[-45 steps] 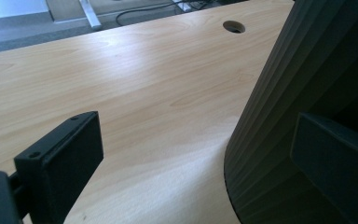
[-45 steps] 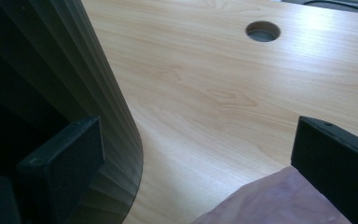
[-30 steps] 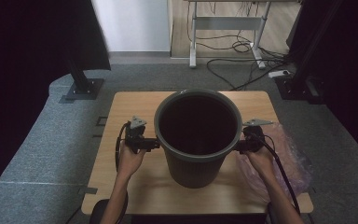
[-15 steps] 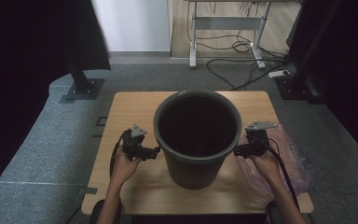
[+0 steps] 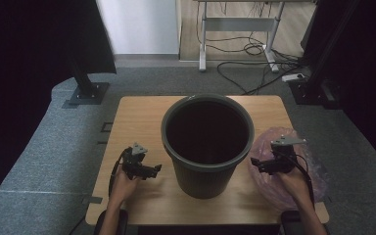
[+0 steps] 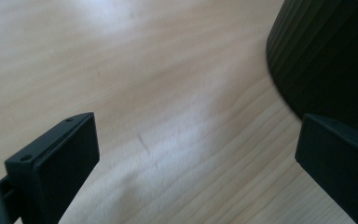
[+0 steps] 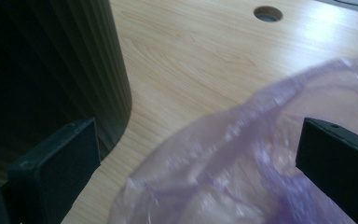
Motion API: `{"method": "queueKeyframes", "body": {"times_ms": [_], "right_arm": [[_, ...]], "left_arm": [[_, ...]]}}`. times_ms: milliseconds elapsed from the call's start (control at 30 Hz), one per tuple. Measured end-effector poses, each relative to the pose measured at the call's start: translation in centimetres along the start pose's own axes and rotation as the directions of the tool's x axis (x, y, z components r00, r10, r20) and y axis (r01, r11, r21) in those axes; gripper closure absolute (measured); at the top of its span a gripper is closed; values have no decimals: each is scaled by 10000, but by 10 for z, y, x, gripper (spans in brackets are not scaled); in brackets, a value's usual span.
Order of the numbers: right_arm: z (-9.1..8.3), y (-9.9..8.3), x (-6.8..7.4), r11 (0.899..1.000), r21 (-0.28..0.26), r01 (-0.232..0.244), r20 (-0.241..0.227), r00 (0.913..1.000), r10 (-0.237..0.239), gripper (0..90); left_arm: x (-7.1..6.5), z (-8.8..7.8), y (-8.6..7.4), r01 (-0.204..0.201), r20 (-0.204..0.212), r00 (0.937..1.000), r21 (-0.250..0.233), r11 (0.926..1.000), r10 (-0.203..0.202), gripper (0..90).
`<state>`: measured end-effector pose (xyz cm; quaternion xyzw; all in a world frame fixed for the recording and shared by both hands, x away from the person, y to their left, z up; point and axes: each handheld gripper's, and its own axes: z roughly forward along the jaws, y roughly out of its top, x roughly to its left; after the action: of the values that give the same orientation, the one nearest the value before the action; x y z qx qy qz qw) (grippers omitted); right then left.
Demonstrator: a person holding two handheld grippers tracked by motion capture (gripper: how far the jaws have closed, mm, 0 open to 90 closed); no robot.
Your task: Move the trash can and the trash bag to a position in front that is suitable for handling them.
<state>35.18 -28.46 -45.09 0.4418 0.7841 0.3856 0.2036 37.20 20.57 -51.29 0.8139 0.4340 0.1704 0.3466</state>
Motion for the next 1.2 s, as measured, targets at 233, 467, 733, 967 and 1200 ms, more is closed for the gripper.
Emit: {"method": "queueKeyframes", "body": {"times_ms": [233,467,733,967,1200], "right_arm": [[-15,-18,-9,9989,77,-468,441,9979,464,0],[-22,-45,-23,9949,414,-914,1130,9898,863,0],[-17,-84,-38,9841,988,-1477,1698,9769,1296,0],[-2,-110,-54,9755,1482,-1627,1976,9714,1320,0],[7,-127,-64,9823,1061,-1544,1877,9732,1327,0]], "left_arm": [[3,13,-16,-35,-148,9999,441,9990,42,0],[2,20,-26,-76,-53,10000,602,9982,79,0],[0,21,-30,-308,-151,9994,378,9988,314,0],[0,21,-30,-304,-199,9993,354,9989,311,0],[0,20,-27,-198,-240,9995,674,9975,215,0]]}}
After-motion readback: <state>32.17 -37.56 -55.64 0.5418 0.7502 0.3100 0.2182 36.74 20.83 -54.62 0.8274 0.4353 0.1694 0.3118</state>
